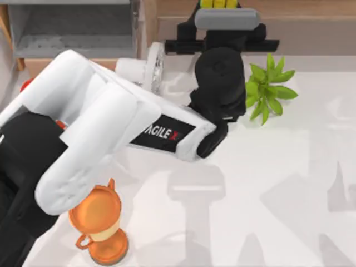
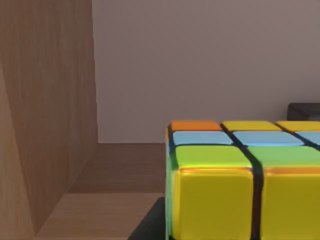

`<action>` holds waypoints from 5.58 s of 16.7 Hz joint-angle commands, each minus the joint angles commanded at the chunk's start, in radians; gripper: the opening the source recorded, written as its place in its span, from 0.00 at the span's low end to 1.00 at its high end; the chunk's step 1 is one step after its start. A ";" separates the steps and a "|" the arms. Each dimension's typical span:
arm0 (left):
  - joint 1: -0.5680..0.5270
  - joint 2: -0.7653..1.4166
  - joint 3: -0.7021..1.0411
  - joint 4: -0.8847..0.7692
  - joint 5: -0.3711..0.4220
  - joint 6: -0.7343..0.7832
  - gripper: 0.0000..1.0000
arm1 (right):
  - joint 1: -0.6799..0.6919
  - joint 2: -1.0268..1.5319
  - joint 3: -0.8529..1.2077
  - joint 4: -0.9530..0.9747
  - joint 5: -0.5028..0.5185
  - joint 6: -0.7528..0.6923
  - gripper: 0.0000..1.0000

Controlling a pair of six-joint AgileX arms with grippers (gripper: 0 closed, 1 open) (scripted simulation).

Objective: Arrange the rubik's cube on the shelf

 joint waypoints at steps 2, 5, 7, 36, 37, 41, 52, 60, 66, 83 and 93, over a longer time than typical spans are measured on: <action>0.016 0.033 0.077 -0.045 0.018 -0.006 0.00 | 0.000 0.000 0.000 0.000 0.000 0.000 1.00; 0.039 0.077 0.173 -0.104 0.043 -0.020 0.00 | 0.000 0.000 0.000 0.000 0.000 0.000 1.00; 0.050 0.107 0.243 -0.149 0.058 -0.030 0.00 | 0.000 0.000 0.000 0.000 0.000 0.000 1.00; 0.106 0.183 0.416 -0.260 0.106 -0.049 1.00 | 0.000 0.000 0.000 0.000 0.000 0.000 1.00; 0.106 0.183 0.416 -0.260 0.106 -0.049 1.00 | 0.000 0.000 0.000 0.000 0.000 0.000 1.00; 0.102 0.183 0.416 -0.260 0.106 -0.049 1.00 | 0.000 0.000 0.000 0.000 0.000 0.000 1.00; -0.404 0.103 0.211 -0.195 0.197 -0.717 1.00 | 0.000 0.000 0.000 0.000 0.000 0.000 1.00; -1.173 -0.028 -0.075 -0.075 0.374 -1.639 1.00 | 0.000 0.000 0.000 0.000 0.000 0.000 1.00; -1.891 -0.132 -0.309 0.034 0.545 -2.392 1.00 | 0.000 0.000 0.000 0.000 0.000 0.000 1.00; -3.892 -0.352 -0.873 0.274 1.116 -4.241 1.00 | 0.000 0.000 0.000 0.000 0.000 0.000 1.00; -4.601 -0.392 -1.018 0.342 1.406 -4.780 1.00 | 0.000 0.000 0.000 0.000 0.000 0.000 1.00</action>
